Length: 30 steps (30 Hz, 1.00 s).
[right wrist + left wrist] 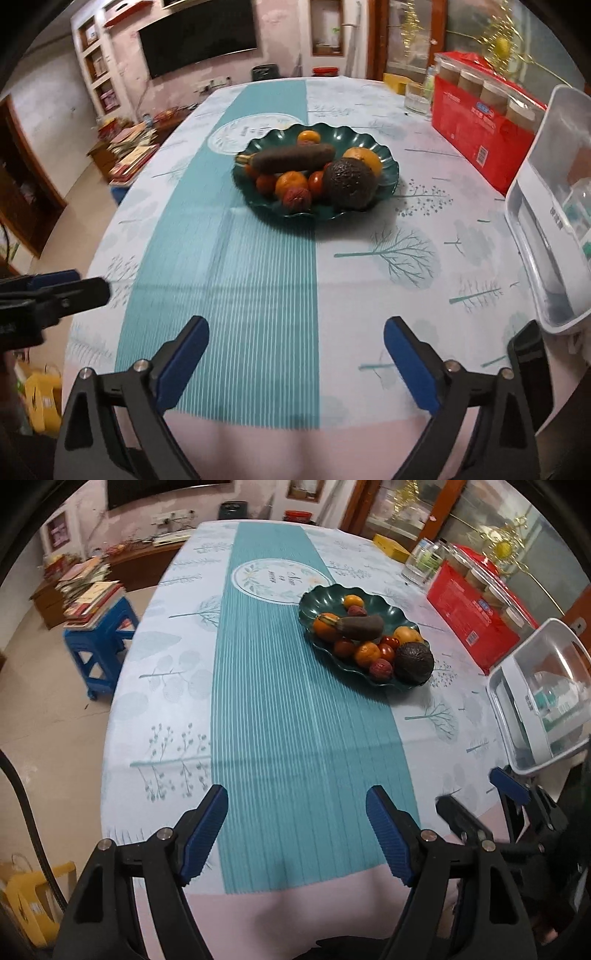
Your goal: Organize fruits
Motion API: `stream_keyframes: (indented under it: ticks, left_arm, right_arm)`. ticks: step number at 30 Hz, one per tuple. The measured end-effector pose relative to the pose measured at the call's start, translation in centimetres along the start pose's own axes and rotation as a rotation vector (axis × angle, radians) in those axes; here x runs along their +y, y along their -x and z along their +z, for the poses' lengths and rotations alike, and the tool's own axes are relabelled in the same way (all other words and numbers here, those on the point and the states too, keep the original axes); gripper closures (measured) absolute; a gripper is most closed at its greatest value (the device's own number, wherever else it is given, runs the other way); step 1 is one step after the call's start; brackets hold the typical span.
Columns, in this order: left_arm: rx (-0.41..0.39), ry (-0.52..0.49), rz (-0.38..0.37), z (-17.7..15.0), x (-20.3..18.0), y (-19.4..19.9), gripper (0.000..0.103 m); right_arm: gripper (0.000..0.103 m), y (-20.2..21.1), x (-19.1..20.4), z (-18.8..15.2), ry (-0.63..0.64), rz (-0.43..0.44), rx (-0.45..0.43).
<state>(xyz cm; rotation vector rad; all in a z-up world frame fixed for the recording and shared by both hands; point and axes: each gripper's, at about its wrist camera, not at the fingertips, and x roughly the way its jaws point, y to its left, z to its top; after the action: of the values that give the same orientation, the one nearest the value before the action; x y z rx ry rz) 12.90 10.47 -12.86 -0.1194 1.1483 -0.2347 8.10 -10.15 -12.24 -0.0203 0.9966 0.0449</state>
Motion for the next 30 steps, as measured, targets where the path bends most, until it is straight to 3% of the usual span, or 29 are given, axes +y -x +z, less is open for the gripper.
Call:
stream_keyframes:
  ticks: [10,15,24,30]
  left_arm:
    - [-0.084,0.122,0.066,-2.4,-7.8,4.4,0.024]
    - [-0.136,0.134,0.101,-3.5,-10.8,6.9,0.018]
    - [-0.184,0.113,0.133,-4.1,-13.4,10.4,0.006]
    - [-0.216,0.115,0.161,-4.5,-14.6,11.1,0.001]
  right_arm:
    - [0.0,5.6,-4.6,-0.5,0.131,0.087,0.038]
    - [0.0,7.5,-7.0,-0.5,0.119,0.102,0.058]
    - [0.0,11.6,-8.9,-0.4,0.066,0.163,0.079]
    - [0.0,13.6,-9.8,-0.6,0.062,0.15,0.0]
